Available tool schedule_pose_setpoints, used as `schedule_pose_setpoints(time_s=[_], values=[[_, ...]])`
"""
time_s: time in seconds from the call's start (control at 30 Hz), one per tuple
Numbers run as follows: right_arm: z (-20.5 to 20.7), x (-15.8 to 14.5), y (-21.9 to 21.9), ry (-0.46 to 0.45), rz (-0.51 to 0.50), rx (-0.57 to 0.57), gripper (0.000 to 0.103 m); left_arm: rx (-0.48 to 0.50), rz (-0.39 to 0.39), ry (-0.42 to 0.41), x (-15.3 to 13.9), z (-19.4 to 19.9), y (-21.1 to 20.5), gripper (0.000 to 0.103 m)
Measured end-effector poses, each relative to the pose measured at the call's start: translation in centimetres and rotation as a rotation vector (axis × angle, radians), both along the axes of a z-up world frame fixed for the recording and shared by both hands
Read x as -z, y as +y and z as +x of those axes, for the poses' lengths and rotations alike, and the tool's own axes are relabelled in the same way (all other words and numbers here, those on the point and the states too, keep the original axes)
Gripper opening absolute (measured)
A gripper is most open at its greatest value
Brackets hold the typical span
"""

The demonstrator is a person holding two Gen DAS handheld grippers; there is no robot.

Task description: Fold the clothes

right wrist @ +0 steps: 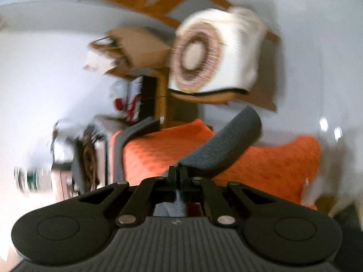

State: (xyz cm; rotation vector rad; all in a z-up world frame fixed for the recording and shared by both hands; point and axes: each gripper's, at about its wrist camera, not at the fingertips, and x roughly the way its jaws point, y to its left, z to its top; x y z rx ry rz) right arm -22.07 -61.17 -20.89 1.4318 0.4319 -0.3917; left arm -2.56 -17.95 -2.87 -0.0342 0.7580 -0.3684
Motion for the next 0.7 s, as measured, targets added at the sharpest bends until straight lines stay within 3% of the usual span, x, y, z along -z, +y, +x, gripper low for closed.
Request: schedule_pose_setpoints(time_s=[0.17,0.4,0.57,0.7], values=[[3.2,-6.4,1.9,-0.063,-0.256,-0.202,0.004,-0.057,-0.055,-0.006,-0.6,-0.6,1.6,0.055],[10.2,-13.9,9.8,-0.136,-0.639,-0.648,0.004,-0.153,-0.106,-0.016,-1.1,-1.4,5.6,0.055],[14.2,-16.2,17.8,-0.157,-0.846,-0.953,0.004,-0.21,-0.116,-0.009,-0.8,-2.5,9.1,0.055],[16.1,-15.4,23.8,-0.158,-0.916,-1.169,0.003,-0.253,-0.117,0.008,-0.3,-3.3,11.8,0.055]])
